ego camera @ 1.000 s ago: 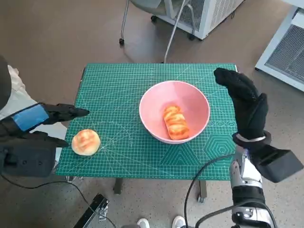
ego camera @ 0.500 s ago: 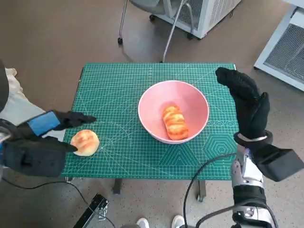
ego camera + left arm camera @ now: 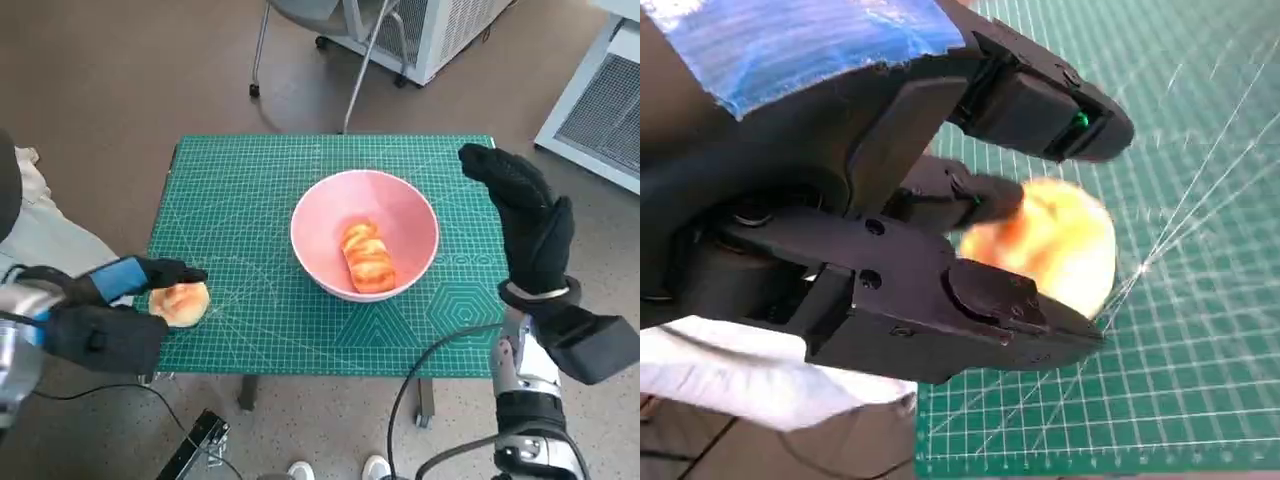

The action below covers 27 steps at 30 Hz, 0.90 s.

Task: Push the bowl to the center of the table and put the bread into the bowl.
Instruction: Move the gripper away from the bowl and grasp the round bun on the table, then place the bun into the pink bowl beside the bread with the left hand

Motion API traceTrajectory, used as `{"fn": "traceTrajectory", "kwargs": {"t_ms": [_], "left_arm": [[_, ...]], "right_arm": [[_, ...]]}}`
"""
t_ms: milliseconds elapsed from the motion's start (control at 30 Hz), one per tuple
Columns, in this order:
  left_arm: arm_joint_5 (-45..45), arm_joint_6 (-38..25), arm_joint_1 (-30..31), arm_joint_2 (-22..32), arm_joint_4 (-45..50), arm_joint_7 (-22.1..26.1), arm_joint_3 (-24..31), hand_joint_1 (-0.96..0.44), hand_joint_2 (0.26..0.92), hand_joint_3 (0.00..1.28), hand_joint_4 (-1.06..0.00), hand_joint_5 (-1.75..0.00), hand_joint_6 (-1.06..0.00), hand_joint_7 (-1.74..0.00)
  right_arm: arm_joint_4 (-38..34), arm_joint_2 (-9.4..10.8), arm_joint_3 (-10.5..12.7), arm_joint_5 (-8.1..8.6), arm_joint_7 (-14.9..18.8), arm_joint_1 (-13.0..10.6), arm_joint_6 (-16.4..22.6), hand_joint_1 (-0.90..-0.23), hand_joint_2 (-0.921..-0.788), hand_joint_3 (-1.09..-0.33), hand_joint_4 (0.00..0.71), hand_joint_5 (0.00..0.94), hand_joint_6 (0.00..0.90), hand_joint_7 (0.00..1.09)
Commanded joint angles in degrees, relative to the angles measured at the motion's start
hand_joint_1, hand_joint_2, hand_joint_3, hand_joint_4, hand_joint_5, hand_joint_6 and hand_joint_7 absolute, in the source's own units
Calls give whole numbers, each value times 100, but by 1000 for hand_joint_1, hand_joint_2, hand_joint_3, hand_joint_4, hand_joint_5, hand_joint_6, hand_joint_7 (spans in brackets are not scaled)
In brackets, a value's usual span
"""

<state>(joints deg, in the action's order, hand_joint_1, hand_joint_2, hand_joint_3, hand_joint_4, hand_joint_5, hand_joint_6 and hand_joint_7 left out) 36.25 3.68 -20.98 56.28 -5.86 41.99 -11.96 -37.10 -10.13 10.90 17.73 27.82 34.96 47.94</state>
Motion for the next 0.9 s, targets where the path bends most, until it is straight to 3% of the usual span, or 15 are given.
{"fn": "traceTrajectory", "kwargs": {"t_ms": [33,200,333,367,400,467,600,900], "left_arm": [[307,-50,-115,-223,-432,-10,-377,40,832,1,-356,-3,-501,-1],[546,270,-335,-286,-814,-308,-624,65,858,15,-441,-32,-577,-34],[650,701,-454,-256,-1095,-786,-678,74,894,29,-630,-59,-753,-112],[648,801,-474,-249,-1160,-896,-669,59,899,39,-629,-277,-735,-329],[634,901,-497,-242,-1226,-1003,-651,38,907,79,-598,-623,-679,-674],[612,1054,-552,-234,-1346,-1146,-632,17,915,95,-604,-994,-641,-974],[416,1269,-706,-230,-1545,-1235,-514,6,917,72,-651,-1155,-658,-1079],[-294,1218,-1238,-158,-1386,-907,6,2,918,59,-679,-1209,-666,-1100]], "right_arm": [[36,-26,-6,-14,22,-120,-118,-651,-921,-687,372,2,60,758],[132,-26,-12,-24,9,-158,-153,-648,-921,-689,371,1,59,759],[164,-29,-11,1,41,-177,-174,-648,-921,-688,371,1,59,759],[169,-30,-11,6,46,-180,-177,-648,-921,-688,371,1,59,759],[167,-30,-9,11,51,-179,-176,-648,-921,-688,372,1,59,759],[166,-28,-7,10,48,-176,-175,-649,-921,-687,372,1,60,759],[157,-30,0,-1,33,-171,-162,-649,-921,-688,372,1,60,759],[191,-39,12,28,48,-170,-182,-648,-921,-688,372,1,61,762]]}}
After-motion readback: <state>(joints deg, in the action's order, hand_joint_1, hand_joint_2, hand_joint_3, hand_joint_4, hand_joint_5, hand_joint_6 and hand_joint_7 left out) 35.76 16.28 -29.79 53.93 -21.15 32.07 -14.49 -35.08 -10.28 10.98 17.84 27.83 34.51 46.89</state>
